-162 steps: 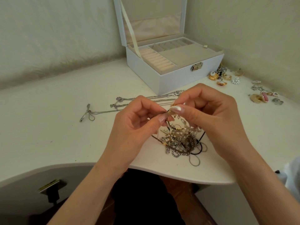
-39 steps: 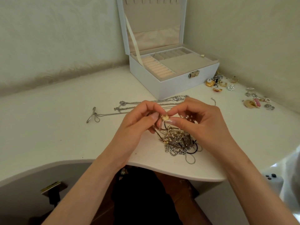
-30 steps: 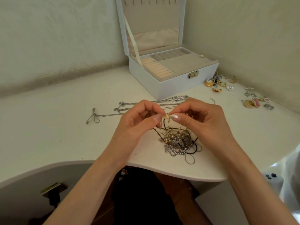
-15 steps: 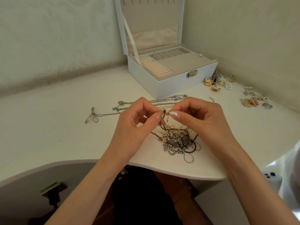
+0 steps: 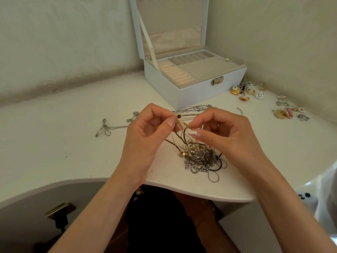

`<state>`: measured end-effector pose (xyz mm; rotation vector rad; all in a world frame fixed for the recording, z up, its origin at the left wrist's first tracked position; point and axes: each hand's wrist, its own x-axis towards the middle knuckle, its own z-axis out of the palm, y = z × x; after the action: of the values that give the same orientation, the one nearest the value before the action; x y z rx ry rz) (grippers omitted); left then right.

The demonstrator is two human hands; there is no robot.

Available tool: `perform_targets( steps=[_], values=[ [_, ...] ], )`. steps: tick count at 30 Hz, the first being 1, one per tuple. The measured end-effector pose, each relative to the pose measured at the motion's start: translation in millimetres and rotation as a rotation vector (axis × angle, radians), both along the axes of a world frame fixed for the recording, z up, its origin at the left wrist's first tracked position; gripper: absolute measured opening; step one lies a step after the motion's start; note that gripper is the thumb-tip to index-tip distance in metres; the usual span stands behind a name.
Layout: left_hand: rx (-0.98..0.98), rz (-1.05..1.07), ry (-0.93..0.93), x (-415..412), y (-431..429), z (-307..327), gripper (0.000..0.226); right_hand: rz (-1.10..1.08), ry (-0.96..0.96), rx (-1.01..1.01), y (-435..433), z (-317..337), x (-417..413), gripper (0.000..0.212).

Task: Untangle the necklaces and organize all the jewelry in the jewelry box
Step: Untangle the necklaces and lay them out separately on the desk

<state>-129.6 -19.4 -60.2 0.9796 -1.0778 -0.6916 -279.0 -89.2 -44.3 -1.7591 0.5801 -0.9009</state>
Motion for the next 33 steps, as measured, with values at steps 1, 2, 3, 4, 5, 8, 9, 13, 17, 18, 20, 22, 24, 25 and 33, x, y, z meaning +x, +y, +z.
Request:
perform_targets(
  steps=[1, 2, 3, 4, 5, 8, 9, 13, 17, 18, 20, 22, 24, 25, 33],
  values=[
    [-0.007, -0.011, -0.002, 0.7, 0.1, -0.6, 0.007, -0.007, -0.012, 0.009, -0.2, 0.5, 0.3, 0.008],
    [-0.013, -0.024, -0.004, 1.2, 0.2, -0.5, 0.007, -0.010, -0.024, 0.011, -0.3, 1.0, 0.8, 0.007],
    [-0.016, -0.033, -0.007, 1.5, 0.3, -0.6, 0.007, -0.010, -0.034, 0.005, -0.3, 1.0, 1.0, 0.007],
    [-0.018, -0.043, -0.009, 1.6, 0.5, -0.7, 0.007, -0.012, -0.042, -0.007, -0.2, 1.0, 1.2, 0.008],
    [-0.018, -0.048, -0.016, 1.7, 0.7, -1.0, 0.007, -0.014, -0.051, -0.018, -0.3, 0.6, 1.1, 0.008],
    [-0.010, -0.078, 0.005, 2.7, 0.9, -2.0, 0.002, -0.012, -0.086, -0.029, -0.8, 0.7, 0.2, 0.013],
    [-0.004, -0.083, 0.023, 3.6, 0.9, -2.9, 0.005, -0.005, -0.093, -0.034, -1.1, 0.9, 0.1, 0.015],
    [0.027, -0.107, 0.036, 6.8, -0.6, -3.9, 0.006, 0.011, -0.078, -0.097, -2.2, 0.5, 0.7, 0.021],
    [0.020, -0.122, 0.048, 6.9, -2.2, -4.6, 0.004, 0.011, -0.101, -0.124, -2.6, -0.6, -0.2, 0.028],
    [0.016, -0.127, 0.051, 7.2, -2.2, -4.8, 0.004, 0.008, -0.102, -0.119, -2.8, -0.8, -0.6, 0.028],
    [0.018, -0.140, 0.048, 7.5, -2.2, -5.6, 0.004, -0.001, -0.088, -0.112, -3.0, -1.0, -0.5, 0.026],
    [0.025, -0.149, 0.052, 7.9, -2.3, -6.2, 0.005, -0.024, -0.064, -0.112, -3.2, -1.7, 0.7, 0.022],
    [0.028, -0.159, 0.072, 7.6, -2.5, -7.0, 0.007, -0.052, -0.038, -0.114, -3.6, -2.8, 3.0, 0.017],
    [0.026, -0.167, 0.085, 7.5, -2.3, -6.9, 0.008, -0.063, -0.024, -0.121, -3.7, -3.4, 4.1, 0.016],
    [0.028, -0.196, 0.146, 5.3, -1.6, -2.6, 0.004, -0.044, -0.070, -0.114, -3.6, -2.0, 0.5, 0.024]
  ],
)
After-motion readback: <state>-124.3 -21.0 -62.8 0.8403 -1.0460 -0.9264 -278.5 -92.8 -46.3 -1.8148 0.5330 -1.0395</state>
